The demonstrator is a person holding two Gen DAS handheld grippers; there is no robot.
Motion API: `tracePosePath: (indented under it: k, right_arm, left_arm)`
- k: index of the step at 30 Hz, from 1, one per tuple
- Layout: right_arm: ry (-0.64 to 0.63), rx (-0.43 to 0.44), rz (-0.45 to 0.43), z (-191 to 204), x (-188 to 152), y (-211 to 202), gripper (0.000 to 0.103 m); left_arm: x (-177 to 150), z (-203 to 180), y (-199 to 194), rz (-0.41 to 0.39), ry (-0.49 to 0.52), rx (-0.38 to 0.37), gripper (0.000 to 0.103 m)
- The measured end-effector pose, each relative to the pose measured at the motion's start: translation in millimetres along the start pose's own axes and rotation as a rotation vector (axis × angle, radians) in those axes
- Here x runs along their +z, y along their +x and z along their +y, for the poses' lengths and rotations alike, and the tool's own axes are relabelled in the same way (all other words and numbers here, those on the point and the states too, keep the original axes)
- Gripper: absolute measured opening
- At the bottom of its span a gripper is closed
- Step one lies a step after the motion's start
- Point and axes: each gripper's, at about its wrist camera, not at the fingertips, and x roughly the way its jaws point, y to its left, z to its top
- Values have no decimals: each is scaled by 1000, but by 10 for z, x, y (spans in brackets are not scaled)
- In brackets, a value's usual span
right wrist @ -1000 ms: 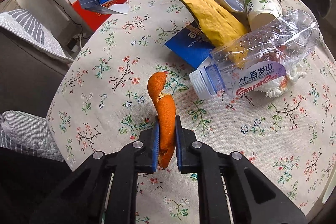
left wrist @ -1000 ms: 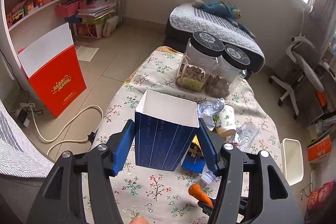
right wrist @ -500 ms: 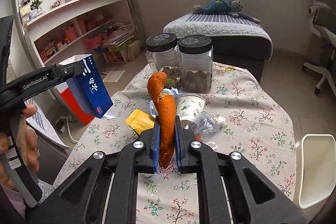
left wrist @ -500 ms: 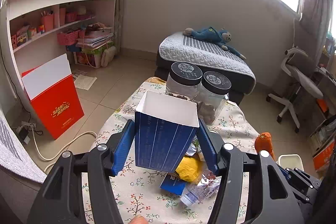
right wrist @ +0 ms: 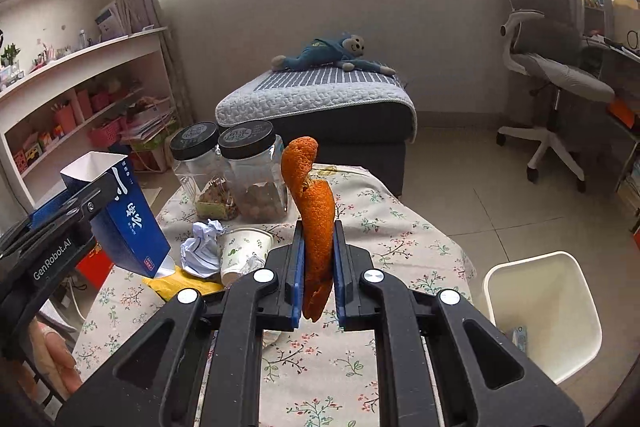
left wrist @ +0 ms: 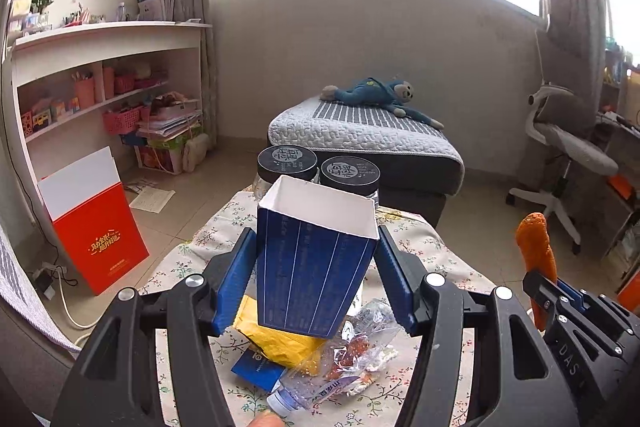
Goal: Collect trash
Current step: 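Carry both items to the white bin while the right tool drops the carrot inside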
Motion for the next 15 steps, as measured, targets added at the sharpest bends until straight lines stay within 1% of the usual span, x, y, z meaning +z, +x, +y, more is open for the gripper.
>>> tracePosePath:
  k: [6, 15]
  right_arm:
    - [22, -62, -17, -397, 24, -116, 11]
    - [73, -143, -29, -889, 41, -222, 11]
  left_arm:
    - [-31, -352, 14, 11, 1, -44, 59]
    - [-77, -827, -36, 12, 18, -111, 59]
